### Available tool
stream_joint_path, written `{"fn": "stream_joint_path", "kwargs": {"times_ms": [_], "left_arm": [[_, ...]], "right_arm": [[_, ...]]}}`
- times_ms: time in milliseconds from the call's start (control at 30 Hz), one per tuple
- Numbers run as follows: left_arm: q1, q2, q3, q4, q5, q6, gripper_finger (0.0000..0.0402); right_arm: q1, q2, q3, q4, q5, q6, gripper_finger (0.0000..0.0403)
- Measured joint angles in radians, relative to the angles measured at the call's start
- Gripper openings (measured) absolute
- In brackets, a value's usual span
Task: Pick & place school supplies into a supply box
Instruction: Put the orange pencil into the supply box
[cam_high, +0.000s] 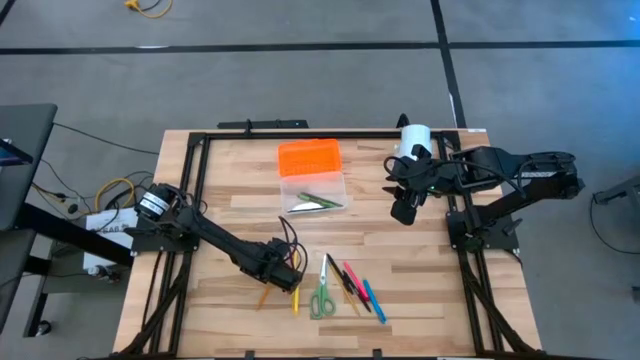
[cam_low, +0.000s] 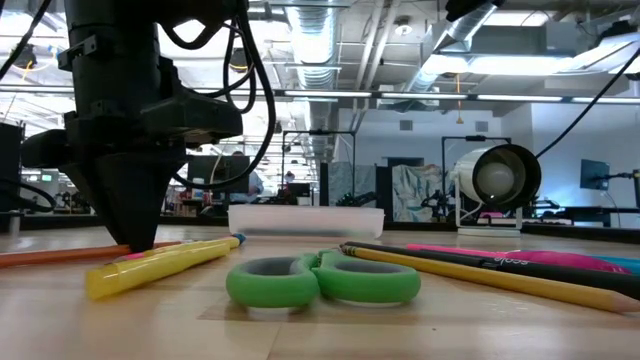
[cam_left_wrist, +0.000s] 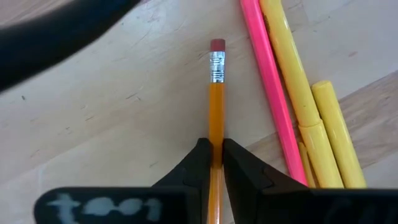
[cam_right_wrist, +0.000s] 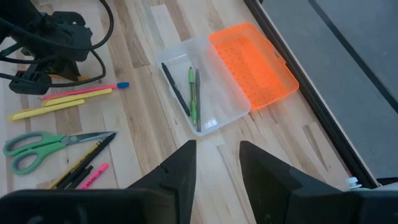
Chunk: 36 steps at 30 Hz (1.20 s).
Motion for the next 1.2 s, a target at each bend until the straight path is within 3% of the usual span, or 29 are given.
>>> {"fn": "stream_joint_path", "kwargs": {"times_ms": [867, 1200], "left_arm": [[0.000, 0.000, 0.001, -0.003, -0.015, 0.023, 0.0032], [0.000, 0.011, 0.070, -0.093, -0.031, 0.077, 0.0032]], "right_arm": [[0.000, 0.000, 0.000, 0.000, 0.000, -0.001, 0.0118], [0.000, 0.000, 0.000, 0.000, 0.000, -0.001, 0.0118]]}}
